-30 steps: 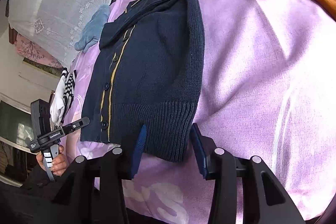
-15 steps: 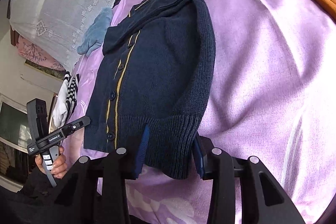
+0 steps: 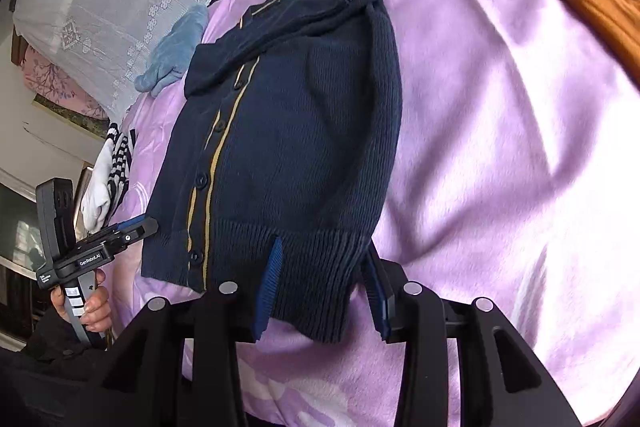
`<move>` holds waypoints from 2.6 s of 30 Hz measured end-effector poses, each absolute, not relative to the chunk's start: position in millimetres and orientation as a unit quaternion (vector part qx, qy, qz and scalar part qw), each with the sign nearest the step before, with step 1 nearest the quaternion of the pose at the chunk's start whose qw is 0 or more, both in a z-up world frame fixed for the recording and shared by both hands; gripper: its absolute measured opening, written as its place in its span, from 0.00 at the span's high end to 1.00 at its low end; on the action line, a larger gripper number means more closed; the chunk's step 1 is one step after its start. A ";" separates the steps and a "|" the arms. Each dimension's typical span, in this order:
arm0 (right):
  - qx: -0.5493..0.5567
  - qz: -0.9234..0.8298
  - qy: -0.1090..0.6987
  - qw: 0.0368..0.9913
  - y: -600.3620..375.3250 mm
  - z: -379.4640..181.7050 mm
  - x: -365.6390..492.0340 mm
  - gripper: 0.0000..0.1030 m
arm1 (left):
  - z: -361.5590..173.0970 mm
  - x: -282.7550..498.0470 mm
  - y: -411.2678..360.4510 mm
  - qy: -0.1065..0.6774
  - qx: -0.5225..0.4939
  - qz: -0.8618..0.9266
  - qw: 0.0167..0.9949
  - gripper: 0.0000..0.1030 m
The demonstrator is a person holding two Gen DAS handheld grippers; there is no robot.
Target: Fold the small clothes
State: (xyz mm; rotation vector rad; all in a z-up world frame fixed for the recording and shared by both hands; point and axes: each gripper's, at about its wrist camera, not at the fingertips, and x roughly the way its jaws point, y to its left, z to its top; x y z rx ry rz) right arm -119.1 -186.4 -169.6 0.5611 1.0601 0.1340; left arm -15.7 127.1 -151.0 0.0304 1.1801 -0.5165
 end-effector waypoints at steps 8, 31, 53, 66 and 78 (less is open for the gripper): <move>0.223 0.030 0.463 0.857 -206.7 -140.3 -97.0 0.57 | -132.1 5.4 135.6 0.523 0.009 -0.215 0.825 0.46; 0.146 0.061 0.510 0.845 -169.6 -157.5 -116.6 0.57 | -149.6 -24.7 105.8 0.530 0.109 -0.236 0.807 0.37; 0.195 0.028 0.478 0.856 -177.0 -143.4 -122.0 0.48 | -165.8 69.0 126.0 0.547 -0.055 -0.220 0.806 0.37; 0.219 0.019 0.482 0.848 -190.9 -156.9 -109.0 0.48 | -175.7 2.3 123.7 0.579 -0.053 -0.324 0.746 0.37; 0.265 0.046 0.509 0.818 -179.1 -181.1 -132.4 0.50 | -177.4 -21.8 116.3 0.580 -0.012 -0.314 0.752 0.58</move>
